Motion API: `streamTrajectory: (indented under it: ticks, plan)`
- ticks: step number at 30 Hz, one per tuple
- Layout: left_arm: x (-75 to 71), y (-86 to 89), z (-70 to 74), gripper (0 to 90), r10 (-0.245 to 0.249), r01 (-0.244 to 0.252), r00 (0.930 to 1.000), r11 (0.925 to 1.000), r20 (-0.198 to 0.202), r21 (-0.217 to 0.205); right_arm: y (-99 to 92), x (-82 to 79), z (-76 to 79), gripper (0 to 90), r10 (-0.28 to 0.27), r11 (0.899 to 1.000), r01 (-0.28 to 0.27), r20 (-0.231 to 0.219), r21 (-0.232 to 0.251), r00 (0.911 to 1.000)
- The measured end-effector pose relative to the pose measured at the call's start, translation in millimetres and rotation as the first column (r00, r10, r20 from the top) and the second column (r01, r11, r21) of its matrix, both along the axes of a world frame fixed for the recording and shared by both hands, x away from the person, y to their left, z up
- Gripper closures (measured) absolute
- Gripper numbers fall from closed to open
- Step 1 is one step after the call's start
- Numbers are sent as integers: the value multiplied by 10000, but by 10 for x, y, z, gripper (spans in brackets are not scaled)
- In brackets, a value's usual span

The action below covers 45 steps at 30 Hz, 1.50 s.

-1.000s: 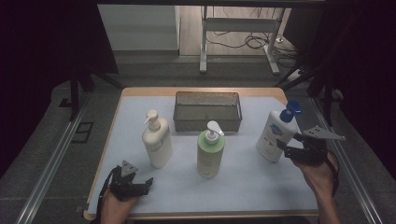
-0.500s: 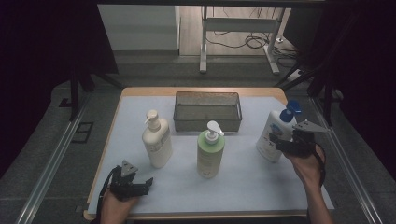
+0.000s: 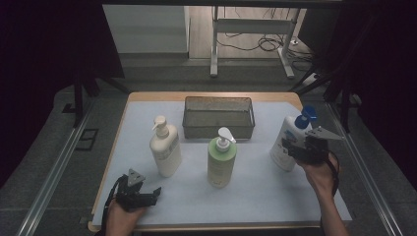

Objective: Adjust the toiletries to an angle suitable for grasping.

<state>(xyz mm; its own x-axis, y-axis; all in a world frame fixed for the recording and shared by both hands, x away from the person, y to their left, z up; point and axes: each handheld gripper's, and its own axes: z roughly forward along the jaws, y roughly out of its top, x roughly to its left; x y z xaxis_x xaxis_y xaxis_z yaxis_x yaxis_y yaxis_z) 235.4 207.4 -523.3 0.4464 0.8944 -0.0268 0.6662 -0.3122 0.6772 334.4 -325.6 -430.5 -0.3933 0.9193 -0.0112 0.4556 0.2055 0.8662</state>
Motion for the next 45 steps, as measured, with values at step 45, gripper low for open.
streamTrajectory:
  ticks: [45]
  plan:
    - [3,0,-1,124,-7,7,10000,10000,32,-5,541,4,702,408,1293,9902,-1279,-219,569,9914]
